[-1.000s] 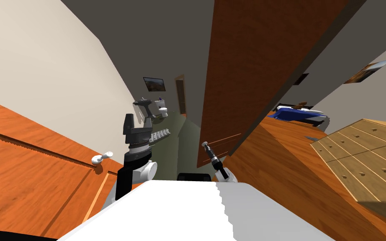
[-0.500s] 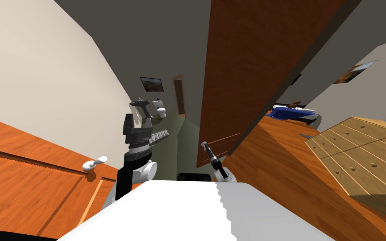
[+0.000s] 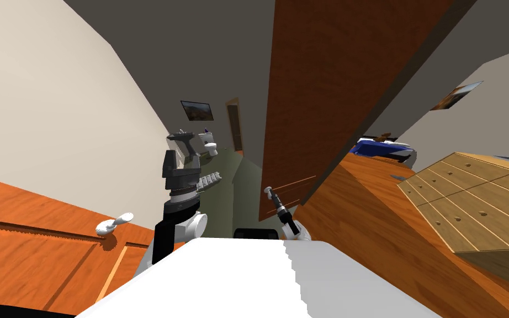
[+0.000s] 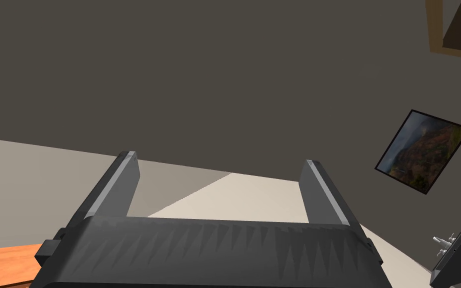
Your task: Push the door open
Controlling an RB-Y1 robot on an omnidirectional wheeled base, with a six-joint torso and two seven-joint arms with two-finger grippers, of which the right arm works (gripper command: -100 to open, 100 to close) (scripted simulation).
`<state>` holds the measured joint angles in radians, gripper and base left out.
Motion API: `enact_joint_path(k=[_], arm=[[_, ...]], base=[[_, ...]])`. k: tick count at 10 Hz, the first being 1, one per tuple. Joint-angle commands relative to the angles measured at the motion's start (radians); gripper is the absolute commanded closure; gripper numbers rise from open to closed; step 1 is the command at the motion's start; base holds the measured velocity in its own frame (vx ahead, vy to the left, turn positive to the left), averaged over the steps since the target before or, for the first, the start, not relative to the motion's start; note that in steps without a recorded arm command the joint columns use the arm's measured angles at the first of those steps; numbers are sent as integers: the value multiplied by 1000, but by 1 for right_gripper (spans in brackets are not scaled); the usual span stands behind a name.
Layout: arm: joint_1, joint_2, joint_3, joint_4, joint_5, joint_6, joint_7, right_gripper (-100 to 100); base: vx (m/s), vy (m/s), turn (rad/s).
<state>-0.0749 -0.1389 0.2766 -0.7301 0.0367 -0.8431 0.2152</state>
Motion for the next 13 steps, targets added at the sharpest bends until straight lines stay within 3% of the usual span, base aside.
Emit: enact_joint_path(k=[1, 7, 13], arm=[[-10, 2, 8, 10, -18, -2, -50, 100], [-24, 7, 36, 23, -62, -2, -176, 100], [-44, 14, 74, 40, -122, 0, -339, 100]], base=[[30, 17, -54], [41, 24, -53], [39, 27, -58]])
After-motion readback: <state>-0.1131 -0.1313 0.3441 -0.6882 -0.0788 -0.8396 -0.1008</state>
